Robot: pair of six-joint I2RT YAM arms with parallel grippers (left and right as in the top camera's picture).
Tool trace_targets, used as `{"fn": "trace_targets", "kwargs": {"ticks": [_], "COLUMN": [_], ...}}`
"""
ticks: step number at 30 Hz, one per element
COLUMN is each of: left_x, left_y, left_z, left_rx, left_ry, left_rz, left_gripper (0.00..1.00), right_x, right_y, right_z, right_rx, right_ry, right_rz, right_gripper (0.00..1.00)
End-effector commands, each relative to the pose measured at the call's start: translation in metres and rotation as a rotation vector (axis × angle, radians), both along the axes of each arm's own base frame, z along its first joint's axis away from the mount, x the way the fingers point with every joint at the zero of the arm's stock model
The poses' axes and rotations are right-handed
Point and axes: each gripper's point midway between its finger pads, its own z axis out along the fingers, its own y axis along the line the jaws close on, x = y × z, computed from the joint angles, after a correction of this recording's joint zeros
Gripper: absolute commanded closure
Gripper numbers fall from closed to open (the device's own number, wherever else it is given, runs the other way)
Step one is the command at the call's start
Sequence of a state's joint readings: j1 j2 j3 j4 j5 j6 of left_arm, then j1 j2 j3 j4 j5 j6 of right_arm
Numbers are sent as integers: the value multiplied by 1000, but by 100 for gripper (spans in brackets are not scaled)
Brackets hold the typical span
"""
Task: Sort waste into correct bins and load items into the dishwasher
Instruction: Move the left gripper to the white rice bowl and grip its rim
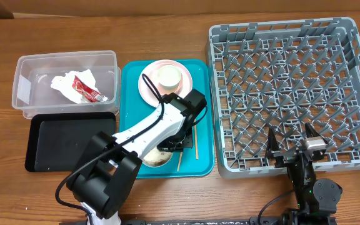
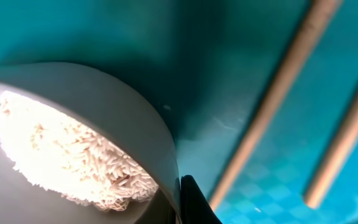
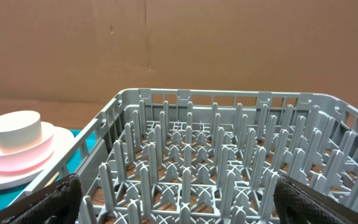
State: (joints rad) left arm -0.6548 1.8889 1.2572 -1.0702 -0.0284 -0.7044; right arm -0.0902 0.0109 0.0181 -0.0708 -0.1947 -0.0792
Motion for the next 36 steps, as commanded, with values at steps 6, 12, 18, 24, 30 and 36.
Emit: {"fn": "trace_targets", "kwargs": {"ticks": [6,12,18,24,30,36], "left_x": [23,21,18,16,16,16], "left_y": [41,41,41,43,42,42], "left_z": [9,9,9,10,9,9], "left_rx": [235,230,230,236,229,229], "left_ry": [-142,-127,-116,-107,-104,-104], "left_rz": [-53,-59,-59,-60,-58,-58], "left_gripper": [96,84,56,49,63,76], "right_x": [0,0,0,0,0,0], "right_y": [1,1,1,1,1,1], "right_z": [-2,-2,-2,-2,-2,-2], "right_rx": [-4,-4,-4,-4,-4,-4], "right_ry": [-4,-4,-4,-4,-4,-4], "right_rz": [7,6,6,7,7,6], "right_gripper": [0,0,0,0,0,0]}}
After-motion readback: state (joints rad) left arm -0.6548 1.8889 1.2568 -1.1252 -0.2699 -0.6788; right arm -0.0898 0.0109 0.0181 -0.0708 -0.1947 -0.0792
